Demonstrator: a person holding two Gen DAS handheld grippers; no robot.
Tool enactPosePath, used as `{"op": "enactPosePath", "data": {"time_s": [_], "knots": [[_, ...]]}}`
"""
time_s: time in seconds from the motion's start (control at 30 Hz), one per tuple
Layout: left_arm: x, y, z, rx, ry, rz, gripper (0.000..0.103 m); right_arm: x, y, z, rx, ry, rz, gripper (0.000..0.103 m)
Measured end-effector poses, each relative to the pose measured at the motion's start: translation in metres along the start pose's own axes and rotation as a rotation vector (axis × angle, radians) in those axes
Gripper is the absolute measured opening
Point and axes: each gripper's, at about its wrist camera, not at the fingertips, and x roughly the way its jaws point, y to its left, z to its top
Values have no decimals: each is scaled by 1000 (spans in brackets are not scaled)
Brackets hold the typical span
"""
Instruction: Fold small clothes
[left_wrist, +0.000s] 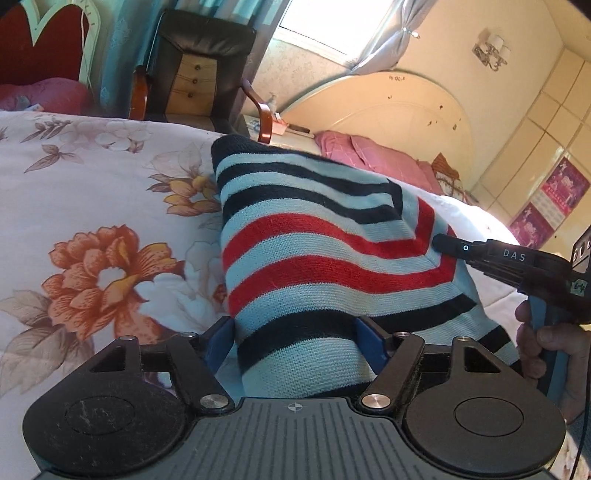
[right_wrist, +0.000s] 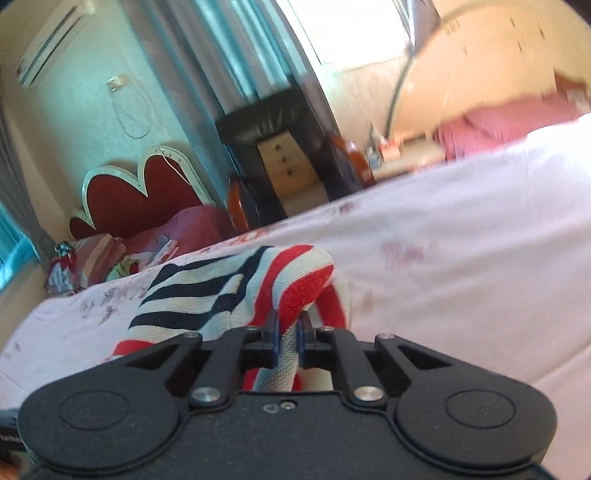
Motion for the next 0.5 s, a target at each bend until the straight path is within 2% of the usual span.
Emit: {"op": "enactPosePath", "data": {"time_s": [0.03, 0.13, 0.27, 0.33, 0.4, 0.47, 0.5], "knots": [[3, -1, 0, 1, 6, 7, 72, 2, -2, 0, -14, 5, -8, 9], [9, 2, -2, -19, 17, -5, 73, 23, -16, -11, 5, 107, -21, 10], [7, 2, -1, -24, 20, -2, 73, 23, -11, -14, -12, 122, -26, 11], [0, 0, 2, -20, 11, 13, 73, 19, -10, -10, -11, 139, -36, 22], [-23, -5, 3, 16, -56, 16, 73, 1, -11, -2, 18, 109, -58, 31], [-46, -10, 0, 42, -111, -23, 73, -26, -9, 1, 27, 54, -32, 29], [-53, -13, -3, 60, -127, -51, 73, -39, -6, 0, 20, 49, -1, 21]]}}
